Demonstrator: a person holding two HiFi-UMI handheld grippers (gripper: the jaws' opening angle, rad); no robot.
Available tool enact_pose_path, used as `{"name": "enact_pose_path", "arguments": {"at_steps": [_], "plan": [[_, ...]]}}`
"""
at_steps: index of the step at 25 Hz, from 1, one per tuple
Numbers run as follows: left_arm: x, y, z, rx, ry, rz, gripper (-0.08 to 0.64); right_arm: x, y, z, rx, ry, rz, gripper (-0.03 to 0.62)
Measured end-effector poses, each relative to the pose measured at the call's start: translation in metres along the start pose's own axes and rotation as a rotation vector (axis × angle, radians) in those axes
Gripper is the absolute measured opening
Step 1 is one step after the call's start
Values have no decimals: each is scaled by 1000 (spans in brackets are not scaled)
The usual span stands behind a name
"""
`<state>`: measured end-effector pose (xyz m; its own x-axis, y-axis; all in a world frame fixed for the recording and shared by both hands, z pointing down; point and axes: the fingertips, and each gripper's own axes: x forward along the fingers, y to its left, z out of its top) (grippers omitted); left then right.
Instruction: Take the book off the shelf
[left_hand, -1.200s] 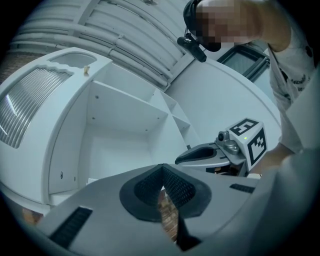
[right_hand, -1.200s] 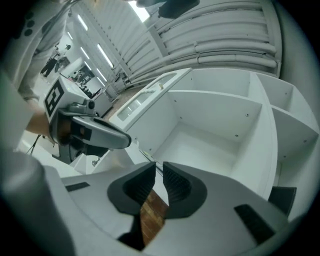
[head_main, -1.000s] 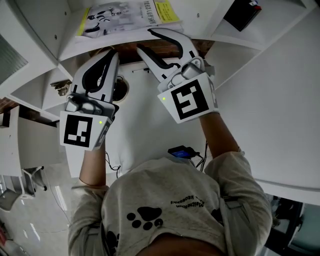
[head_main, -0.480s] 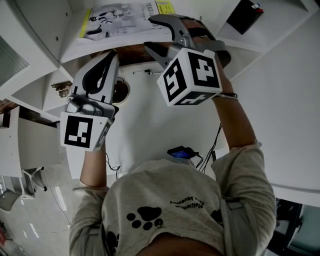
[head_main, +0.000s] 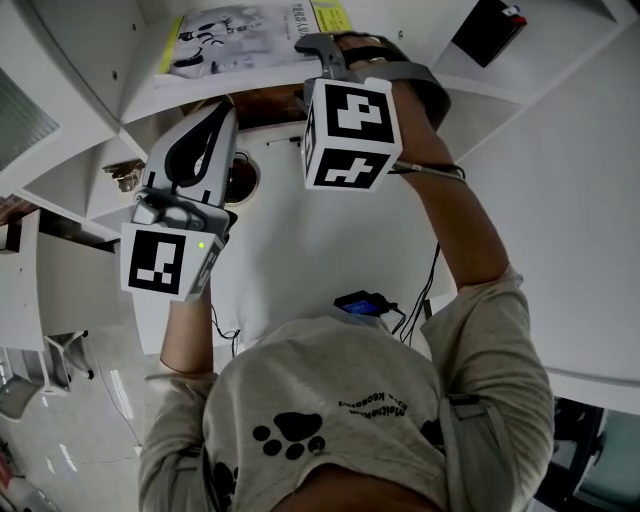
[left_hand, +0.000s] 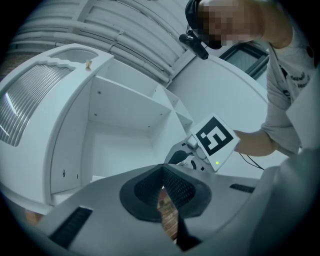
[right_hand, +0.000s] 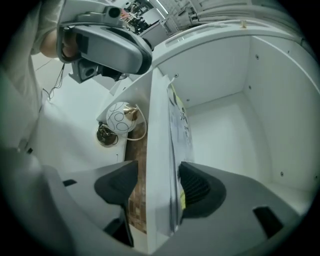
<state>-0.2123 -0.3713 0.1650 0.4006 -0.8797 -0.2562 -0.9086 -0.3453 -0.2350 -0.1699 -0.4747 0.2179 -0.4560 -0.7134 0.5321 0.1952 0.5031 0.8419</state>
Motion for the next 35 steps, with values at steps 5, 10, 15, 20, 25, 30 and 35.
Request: {"name": "enact_pose_path", "arguments": {"at_steps": [5, 10, 15, 20, 25, 30, 35], "plan": [[-8, -6, 0, 11, 12, 9, 9, 1, -2, -2, -60, 46, -107, 262], [-17, -14, 10, 11, 5, 17, 9, -20, 3, 2, -74, 42, -165, 211], [-28, -23, 18, 28, -8, 16, 9, -41, 11, 14, -50, -7, -197, 124], [-36, -35, 28, 96, -1, 15, 9, -58, 22, 16, -50, -44, -201, 100], [-32, -50, 17, 466, 150, -20, 11, -71, 29, 17, -48, -61, -205, 92], [-18, -54, -2, 768, 294, -25, 74, -79, 32, 14, -49, -83, -204, 89], [-4, -32, -21, 1003, 455, -11, 232, -84, 36, 14, -52, -101, -201, 91]]}}
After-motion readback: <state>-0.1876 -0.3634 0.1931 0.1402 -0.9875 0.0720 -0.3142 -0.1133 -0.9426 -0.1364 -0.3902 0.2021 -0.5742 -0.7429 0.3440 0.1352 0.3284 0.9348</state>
